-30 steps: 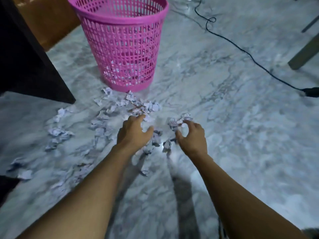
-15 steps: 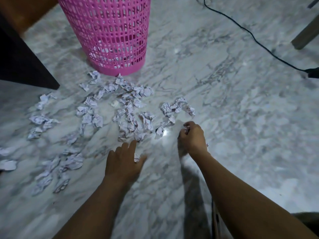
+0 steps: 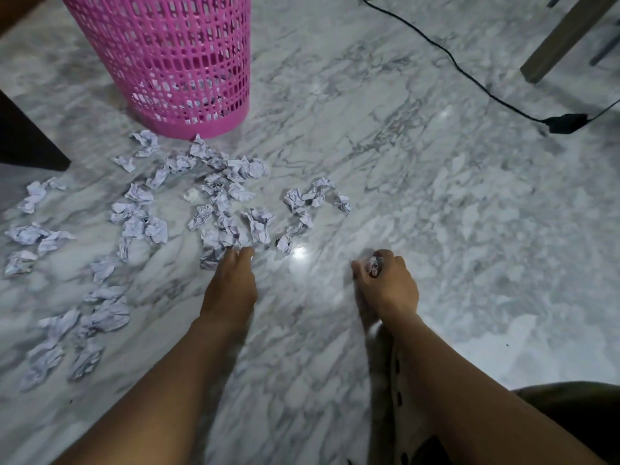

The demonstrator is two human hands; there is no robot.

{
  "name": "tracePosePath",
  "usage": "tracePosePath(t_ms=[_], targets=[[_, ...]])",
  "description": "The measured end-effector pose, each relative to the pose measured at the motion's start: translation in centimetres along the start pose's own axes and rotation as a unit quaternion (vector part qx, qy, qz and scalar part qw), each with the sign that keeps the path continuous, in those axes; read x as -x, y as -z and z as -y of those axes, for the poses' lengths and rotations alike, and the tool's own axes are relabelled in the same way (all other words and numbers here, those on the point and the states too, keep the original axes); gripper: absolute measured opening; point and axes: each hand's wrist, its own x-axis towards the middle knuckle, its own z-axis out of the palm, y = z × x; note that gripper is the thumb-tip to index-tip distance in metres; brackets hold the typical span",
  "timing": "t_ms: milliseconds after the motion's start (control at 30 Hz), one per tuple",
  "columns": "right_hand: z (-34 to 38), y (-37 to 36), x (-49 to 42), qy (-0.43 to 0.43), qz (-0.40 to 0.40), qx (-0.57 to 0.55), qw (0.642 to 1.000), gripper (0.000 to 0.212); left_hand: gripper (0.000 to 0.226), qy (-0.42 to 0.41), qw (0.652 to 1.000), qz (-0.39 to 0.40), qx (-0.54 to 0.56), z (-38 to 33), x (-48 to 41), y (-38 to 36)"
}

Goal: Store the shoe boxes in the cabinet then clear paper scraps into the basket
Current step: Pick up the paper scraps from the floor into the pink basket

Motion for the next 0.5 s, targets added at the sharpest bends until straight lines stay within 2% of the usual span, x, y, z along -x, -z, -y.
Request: tracePosePath(t_ms=[100,267,300,433,500], targets=[[-0.4,-0.5,-0.4,0.052,0.004,-0.047,0.998,0.026,0.047,-0.007,1.000,0.000,0.001,-1.4,-0.8,-0.2],[1.3,-0.1,-2.2,0.071,0.029,-0.138,0.987,0.009,0.026,-0.033,0.999,-0.024,0.005,-3.5,-2.1,-0.5],[2.0,-0.1,-3.1,0.069,0.034,-0.145,0.987,0.008,0.028,-0.038,0.999,-0.030,-0.006,-3.8,-2.5,-0.6],[5.1,0.3,-6.9,0.090,0.001,-0.142,0.986,0.039,0.053,-0.055,0.993,-0.014,-0.101,-4.3,-4.1,-1.7],[6.6,0.3,-8.7,0.083,0.014,-0.121,0.989,0.057,0.063,-0.067,0.986,-0.016,-0.152,-4.2,-5.0,-2.5]])
